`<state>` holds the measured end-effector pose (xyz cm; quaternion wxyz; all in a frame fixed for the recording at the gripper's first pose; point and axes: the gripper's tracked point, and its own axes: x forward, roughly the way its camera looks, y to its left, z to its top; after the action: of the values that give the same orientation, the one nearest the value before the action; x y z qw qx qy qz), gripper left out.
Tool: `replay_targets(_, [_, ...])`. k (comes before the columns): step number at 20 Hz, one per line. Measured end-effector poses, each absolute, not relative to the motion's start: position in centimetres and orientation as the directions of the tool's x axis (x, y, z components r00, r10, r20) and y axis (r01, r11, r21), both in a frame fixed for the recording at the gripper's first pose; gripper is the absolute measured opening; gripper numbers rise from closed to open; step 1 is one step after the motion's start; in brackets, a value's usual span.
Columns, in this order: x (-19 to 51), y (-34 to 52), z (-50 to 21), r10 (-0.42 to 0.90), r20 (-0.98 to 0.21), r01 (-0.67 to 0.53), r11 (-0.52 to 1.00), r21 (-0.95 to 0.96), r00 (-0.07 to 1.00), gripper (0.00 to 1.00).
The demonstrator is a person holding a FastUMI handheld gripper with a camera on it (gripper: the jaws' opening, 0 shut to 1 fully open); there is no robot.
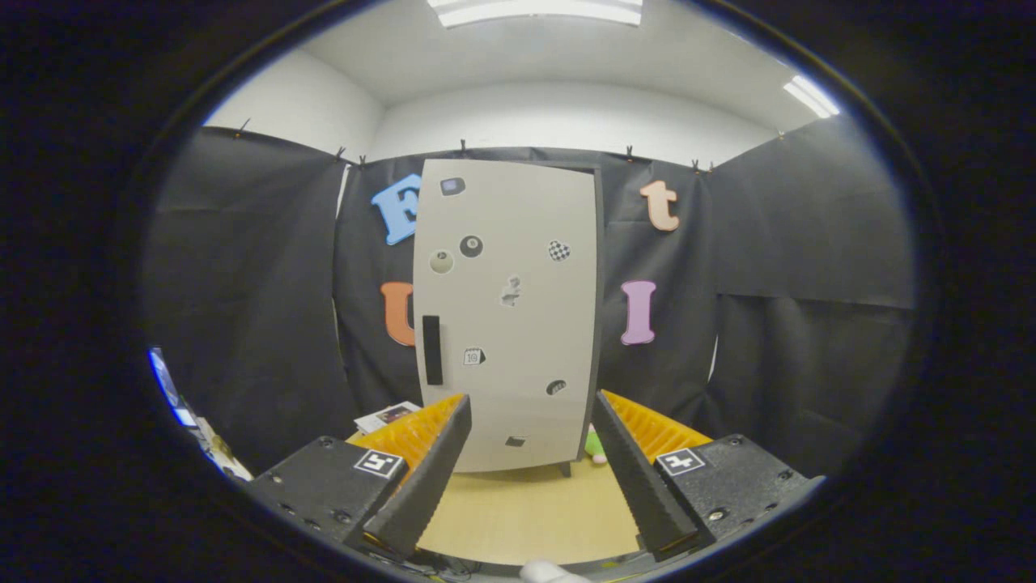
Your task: Open the shoe cabinet door, grab the shoes and put them into the shoe cabinet, then close the shoe cabinet door.
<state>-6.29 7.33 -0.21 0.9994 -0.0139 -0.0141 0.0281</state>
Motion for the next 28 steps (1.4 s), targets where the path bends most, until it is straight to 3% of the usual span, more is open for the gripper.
replay_targets(28, [-6.3, 7.2, -1.4, 0.095, -0.009, -0.095, 0.995, 0.007, 0.995, 0.98])
